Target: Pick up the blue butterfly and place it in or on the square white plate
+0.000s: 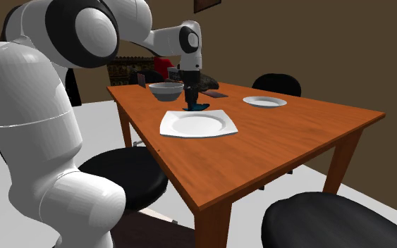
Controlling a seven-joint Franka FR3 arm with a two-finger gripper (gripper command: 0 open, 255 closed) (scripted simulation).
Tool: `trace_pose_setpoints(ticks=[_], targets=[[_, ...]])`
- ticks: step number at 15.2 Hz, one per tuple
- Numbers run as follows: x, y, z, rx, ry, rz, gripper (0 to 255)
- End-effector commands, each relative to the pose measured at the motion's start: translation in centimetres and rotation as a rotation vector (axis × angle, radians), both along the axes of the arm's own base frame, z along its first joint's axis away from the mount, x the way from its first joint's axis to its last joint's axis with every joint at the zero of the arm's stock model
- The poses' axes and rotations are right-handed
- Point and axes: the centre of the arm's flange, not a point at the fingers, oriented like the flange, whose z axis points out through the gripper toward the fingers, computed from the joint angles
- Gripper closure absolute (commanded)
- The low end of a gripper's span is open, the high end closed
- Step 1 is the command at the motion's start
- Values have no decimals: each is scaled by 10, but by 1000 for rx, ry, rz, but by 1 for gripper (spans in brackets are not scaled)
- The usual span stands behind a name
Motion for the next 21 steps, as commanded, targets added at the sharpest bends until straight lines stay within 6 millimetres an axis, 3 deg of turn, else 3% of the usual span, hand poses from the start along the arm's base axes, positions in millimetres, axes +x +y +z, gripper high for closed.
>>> trace_pose_setpoints(ticks=[1, 9, 21], targets=[[0, 0, -1, 0, 3, 0, 255], [0, 0, -1, 0, 2, 0, 255], [0, 0, 62, 0, 2, 0, 255]])
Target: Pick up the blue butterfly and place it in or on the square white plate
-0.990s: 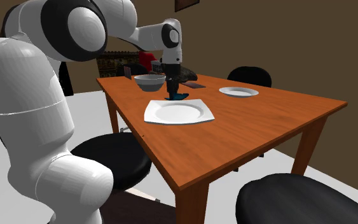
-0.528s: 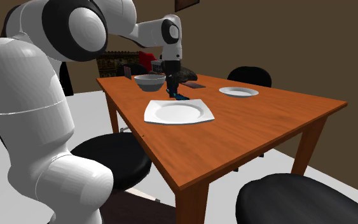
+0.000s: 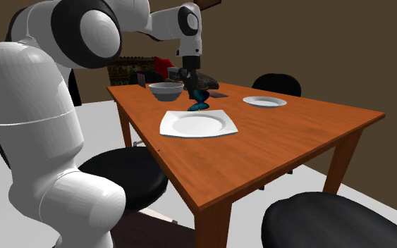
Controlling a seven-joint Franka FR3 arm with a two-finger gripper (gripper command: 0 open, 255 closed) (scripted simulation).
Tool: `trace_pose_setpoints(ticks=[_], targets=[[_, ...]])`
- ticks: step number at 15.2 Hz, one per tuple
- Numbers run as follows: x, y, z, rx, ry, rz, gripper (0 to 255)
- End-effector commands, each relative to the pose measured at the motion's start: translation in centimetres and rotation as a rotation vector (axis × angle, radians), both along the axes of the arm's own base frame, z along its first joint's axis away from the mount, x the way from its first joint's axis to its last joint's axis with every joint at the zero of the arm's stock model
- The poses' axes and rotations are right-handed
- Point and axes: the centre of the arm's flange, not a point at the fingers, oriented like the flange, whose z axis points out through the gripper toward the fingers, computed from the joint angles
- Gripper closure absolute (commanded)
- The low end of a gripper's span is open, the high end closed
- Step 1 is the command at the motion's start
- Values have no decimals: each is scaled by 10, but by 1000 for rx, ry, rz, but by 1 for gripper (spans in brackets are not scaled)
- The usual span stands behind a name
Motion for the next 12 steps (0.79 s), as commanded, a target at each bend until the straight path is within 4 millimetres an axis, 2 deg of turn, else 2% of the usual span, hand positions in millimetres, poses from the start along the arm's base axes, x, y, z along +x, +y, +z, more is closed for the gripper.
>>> trace_pose_setpoints(ticks=[1, 7, 12], targets=[[1, 0, 10, 0, 1, 0, 255], [1, 0, 41, 0, 1, 0, 255], [-62, -22, 39, 0, 1, 0, 255]])
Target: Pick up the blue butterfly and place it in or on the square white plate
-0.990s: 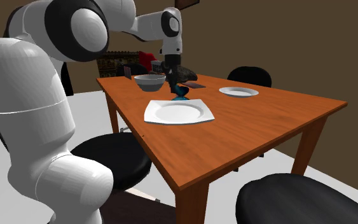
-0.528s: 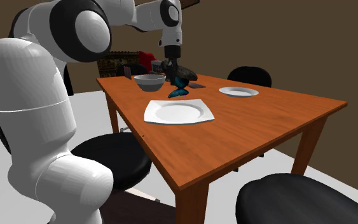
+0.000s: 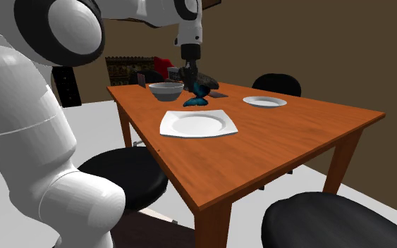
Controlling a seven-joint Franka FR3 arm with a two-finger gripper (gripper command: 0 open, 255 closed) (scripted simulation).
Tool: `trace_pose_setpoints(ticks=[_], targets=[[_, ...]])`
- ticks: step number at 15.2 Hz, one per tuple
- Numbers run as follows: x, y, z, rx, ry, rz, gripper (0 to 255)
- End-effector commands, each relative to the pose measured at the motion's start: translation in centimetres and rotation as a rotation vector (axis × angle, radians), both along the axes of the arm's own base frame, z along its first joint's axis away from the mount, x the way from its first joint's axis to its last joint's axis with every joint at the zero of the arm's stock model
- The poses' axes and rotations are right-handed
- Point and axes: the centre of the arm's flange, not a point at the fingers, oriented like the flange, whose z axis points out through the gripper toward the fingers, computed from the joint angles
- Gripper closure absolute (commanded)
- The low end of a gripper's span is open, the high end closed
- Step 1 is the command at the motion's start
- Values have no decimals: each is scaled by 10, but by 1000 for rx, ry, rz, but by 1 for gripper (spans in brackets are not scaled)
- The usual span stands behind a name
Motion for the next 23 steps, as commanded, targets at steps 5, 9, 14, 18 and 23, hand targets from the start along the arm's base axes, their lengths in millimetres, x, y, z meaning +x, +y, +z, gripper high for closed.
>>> trace_pose_setpoints(ticks=[5, 9, 14, 18, 23], targets=[[-74, -26, -2, 0, 0, 0, 255], [-125, -44, -3, 0, 0, 0, 255], [-125, -44, -29, 0, 0, 0, 255], [-125, -44, -50, 0, 0, 0, 255], [-125, -44, -69, 0, 0, 0, 255]])
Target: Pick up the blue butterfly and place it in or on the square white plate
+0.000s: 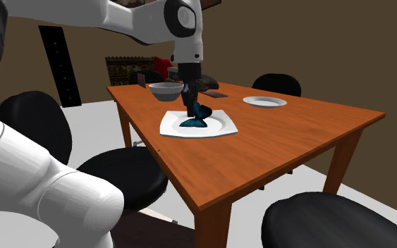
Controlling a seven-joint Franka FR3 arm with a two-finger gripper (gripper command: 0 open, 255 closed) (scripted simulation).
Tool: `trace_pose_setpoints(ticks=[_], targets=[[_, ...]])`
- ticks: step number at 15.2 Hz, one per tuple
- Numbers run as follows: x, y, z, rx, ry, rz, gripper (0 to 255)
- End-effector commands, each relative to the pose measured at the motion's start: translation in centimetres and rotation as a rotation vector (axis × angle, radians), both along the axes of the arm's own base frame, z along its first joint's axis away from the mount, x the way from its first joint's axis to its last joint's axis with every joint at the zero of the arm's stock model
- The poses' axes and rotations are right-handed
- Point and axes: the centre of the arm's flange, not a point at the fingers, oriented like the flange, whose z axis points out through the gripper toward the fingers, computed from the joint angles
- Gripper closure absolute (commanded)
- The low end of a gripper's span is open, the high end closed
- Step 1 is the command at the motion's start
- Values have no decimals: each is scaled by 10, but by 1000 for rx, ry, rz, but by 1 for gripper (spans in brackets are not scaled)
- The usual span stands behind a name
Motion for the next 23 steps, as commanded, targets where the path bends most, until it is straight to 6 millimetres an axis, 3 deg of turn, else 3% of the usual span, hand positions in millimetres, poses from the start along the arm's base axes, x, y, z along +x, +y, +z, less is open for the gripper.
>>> trace_pose_setpoints(ticks=[1, 7, 8, 13, 17, 23], targets=[[-2, -4, -8, 4, 22, -5, 255], [-1, -4, -8, 5, 21, -5, 255], [-1, -3, -9, 4, 22, -5, 0], [-2, -4, -8, 4, 22, -5, 0], [2, -2, 42, 4, 22, -5, 0], [2, -2, 42, 4, 22, -5, 0]])
